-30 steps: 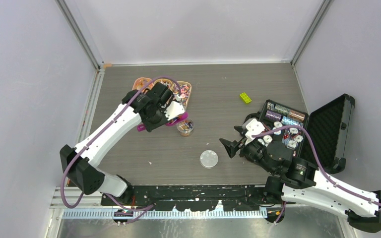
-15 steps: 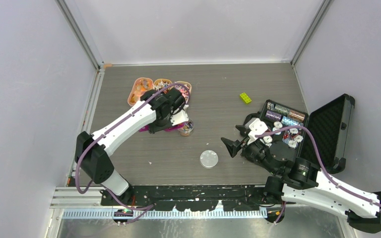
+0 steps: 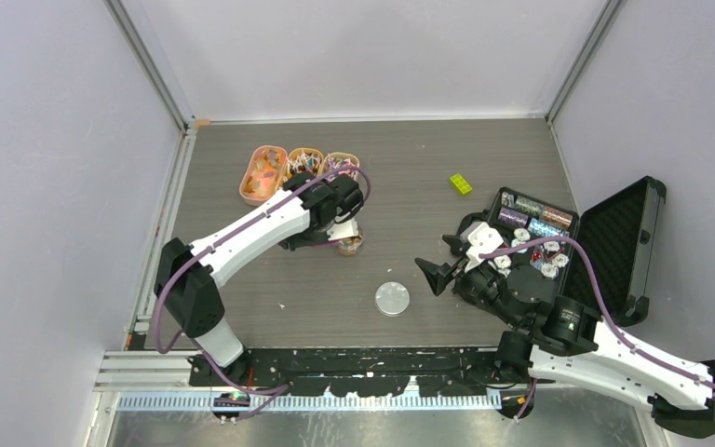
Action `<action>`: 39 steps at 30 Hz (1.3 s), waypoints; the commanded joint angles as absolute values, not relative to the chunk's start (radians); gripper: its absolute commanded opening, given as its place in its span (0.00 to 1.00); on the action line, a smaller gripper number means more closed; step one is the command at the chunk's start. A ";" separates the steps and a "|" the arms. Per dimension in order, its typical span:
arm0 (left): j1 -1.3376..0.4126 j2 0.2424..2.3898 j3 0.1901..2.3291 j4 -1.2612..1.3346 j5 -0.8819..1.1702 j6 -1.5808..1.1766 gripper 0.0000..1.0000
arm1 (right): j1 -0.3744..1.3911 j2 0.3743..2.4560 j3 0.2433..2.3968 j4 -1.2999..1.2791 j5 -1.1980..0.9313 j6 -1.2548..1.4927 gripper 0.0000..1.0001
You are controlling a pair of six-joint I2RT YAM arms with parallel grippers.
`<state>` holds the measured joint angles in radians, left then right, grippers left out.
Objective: Pack the candies
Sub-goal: Place the fake candies in the packing bottle.
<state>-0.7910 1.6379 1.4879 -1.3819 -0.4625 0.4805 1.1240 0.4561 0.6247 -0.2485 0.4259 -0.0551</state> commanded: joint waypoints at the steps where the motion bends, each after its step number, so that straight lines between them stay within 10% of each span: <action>1: -0.796 1.640 1.526 -1.397 -0.518 0.493 0.00 | 1.131 0.448 0.662 -0.220 0.443 -0.071 0.74; 39: -0.417 1.594 1.713 -1.355 -0.269 0.207 0.00 | 1.131 0.421 0.648 -0.233 0.440 -0.047 0.75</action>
<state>-0.4347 1.5208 1.6341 -1.2881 -0.3107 0.2634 1.1240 0.4335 0.6247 -0.2573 0.4267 -0.0502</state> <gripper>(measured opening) 0.285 0.745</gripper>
